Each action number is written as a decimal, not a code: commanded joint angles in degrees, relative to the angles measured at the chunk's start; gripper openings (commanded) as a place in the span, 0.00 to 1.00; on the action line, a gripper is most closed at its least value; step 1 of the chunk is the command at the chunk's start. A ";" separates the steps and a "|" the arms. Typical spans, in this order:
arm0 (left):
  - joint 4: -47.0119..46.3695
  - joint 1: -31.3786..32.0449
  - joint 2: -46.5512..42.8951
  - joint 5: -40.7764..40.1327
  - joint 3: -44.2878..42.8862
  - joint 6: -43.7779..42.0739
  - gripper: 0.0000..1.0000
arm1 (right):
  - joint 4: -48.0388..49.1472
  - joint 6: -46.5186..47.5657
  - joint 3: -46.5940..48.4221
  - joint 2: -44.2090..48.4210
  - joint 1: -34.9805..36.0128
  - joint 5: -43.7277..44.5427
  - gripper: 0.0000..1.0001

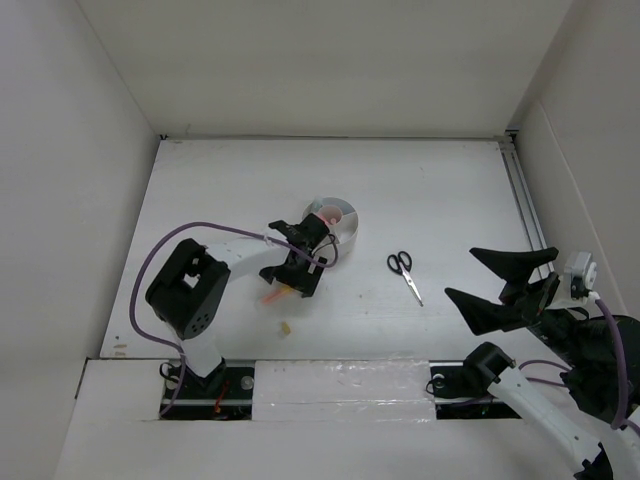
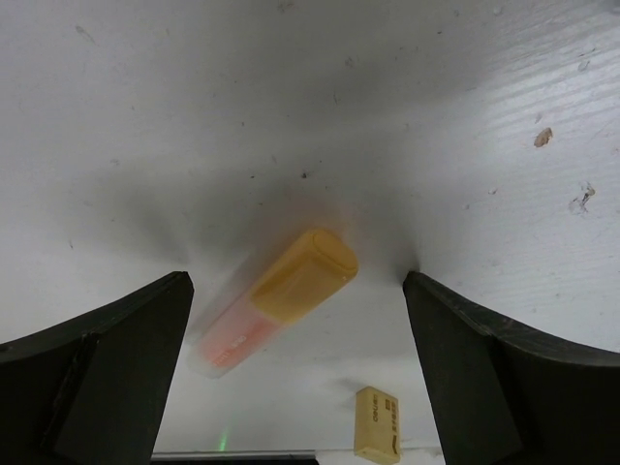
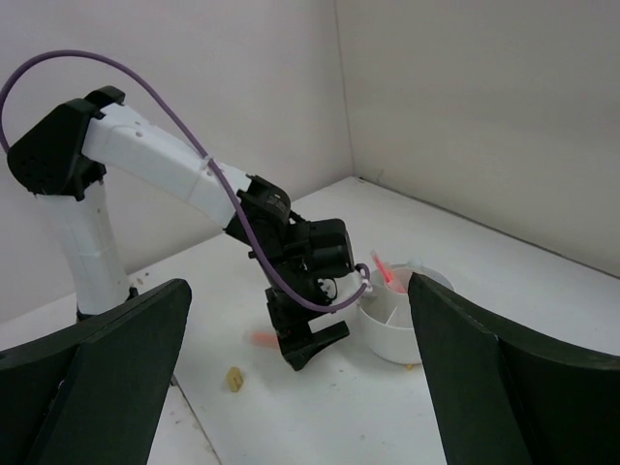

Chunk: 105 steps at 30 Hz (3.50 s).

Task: Sort the stationery into containers
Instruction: Grab a piece of stationery with the left arm

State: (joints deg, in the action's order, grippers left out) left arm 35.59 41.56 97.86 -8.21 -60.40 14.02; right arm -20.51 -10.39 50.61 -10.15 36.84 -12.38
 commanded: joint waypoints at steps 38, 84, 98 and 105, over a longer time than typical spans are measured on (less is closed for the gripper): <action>2.29 3.18 -2.77 -2.34 -1.30 1.98 0.61 | 2.41 0.81 1.25 0.40 0.34 0.60 1.00; 1.76 3.18 -2.94 -0.58 -1.30 1.45 0.28 | 1.88 1.34 1.25 1.45 0.34 0.60 1.00; 2.28 3.18 -4.09 -2.60 -1.30 2.06 0.10 | 1.88 1.34 1.25 1.45 0.34 1.13 1.00; 2.29 3.18 -1.02 -3.13 -1.30 2.06 0.00 | 2.40 1.34 1.25 1.45 0.34 1.13 1.00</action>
State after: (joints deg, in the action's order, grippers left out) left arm 36.27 44.58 96.49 -10.13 -61.52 15.55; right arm -20.51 -9.82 50.63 -9.30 36.84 -11.97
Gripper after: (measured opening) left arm 0.239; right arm 0.999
